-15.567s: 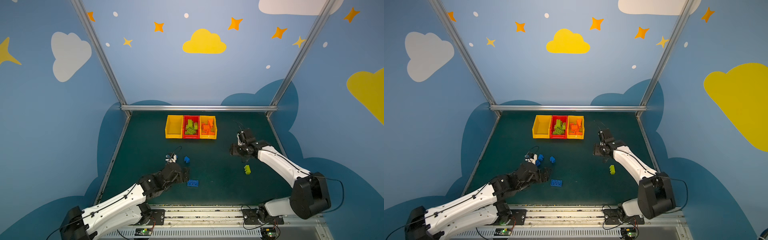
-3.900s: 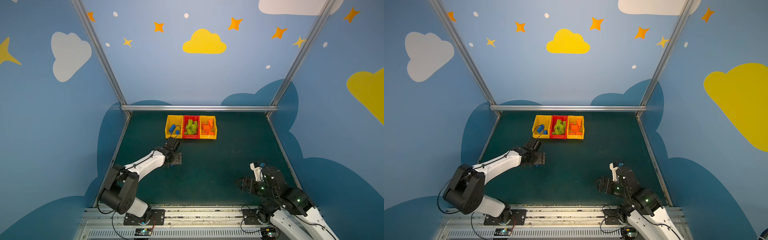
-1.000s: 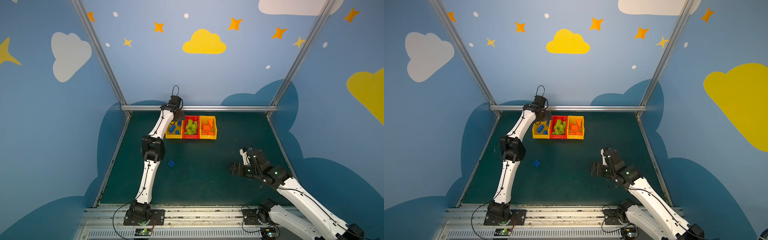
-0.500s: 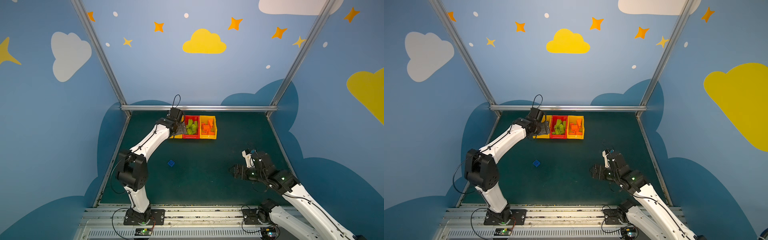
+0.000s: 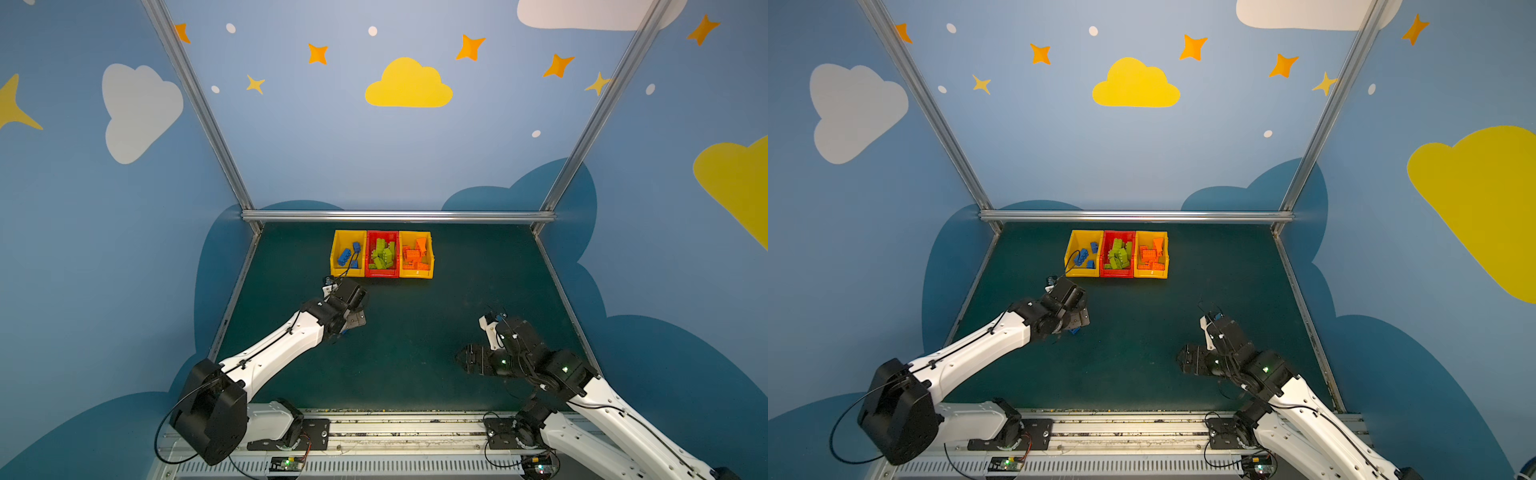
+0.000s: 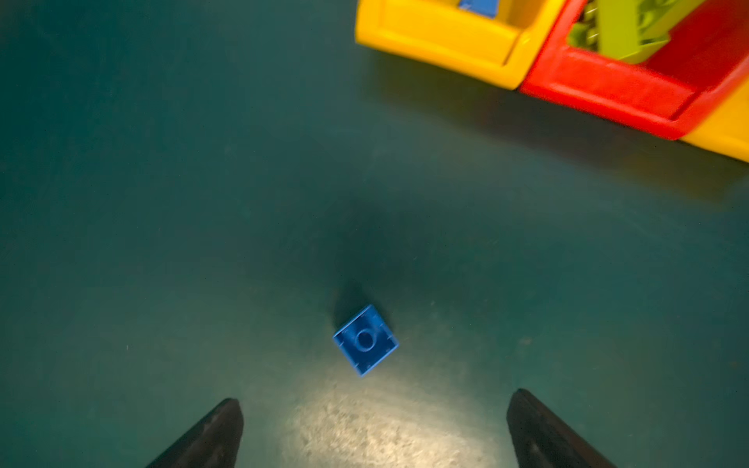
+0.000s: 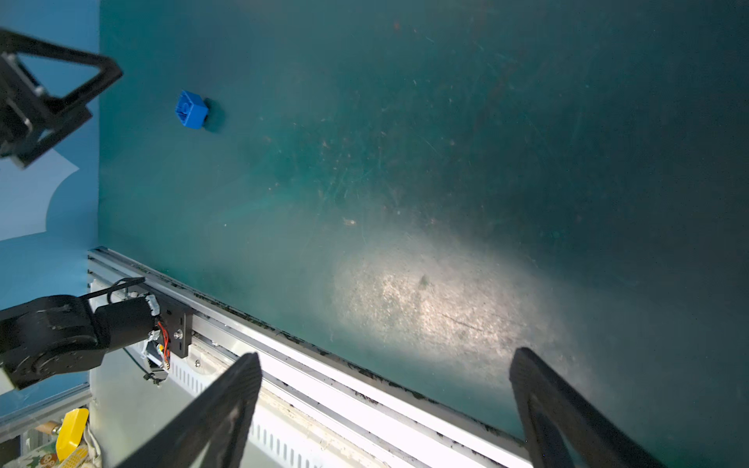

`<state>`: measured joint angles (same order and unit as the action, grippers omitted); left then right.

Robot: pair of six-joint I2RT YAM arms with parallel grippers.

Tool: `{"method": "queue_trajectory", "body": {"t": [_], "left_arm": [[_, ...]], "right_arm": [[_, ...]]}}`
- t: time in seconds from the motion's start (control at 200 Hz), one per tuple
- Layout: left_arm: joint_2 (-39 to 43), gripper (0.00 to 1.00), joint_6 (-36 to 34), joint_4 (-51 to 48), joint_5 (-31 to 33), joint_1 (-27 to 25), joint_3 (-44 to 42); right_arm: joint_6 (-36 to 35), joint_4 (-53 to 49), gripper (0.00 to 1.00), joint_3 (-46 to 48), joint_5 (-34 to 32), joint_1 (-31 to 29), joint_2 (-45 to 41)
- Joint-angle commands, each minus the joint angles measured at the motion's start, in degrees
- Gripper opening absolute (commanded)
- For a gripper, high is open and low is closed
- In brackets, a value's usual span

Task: Sort the legos into containers by color
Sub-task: 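Move the left gripper back to the last blue 2x2 brick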

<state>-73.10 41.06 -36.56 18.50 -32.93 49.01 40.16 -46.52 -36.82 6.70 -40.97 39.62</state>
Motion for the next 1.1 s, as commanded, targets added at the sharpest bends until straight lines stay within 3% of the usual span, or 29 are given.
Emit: {"method": "queue_trajectory", "body": {"t": [0.0, 0.17, 0.601, 1.091], "left_arm": [[3.2, 1.00, 6.6, 1.8, -0.4, -0.2, -4.2], [3.4, 1.00, 12.2, 5.6, -1.3, -0.1, -9.1], [-9.4, 0.97, 21.9, 6.7, 0.2, 1.5, -4.1], [-15.8, 0.93, 24.3, 12.5, -5.8, 5.8, -2.8]], "right_arm": [[1.8, 0.0, 0.94, 0.7, -1.7, -1.6, 0.2], [2.7, 1.1, 0.94, 0.9, -2.9, -3.8, 1.2], [2.7, 3.3, 0.94, 2.3, -3.9, -6.4, 2.5], [1.8, 5.9, 0.94, 3.1, -5.3, -6.6, 3.5]]}}
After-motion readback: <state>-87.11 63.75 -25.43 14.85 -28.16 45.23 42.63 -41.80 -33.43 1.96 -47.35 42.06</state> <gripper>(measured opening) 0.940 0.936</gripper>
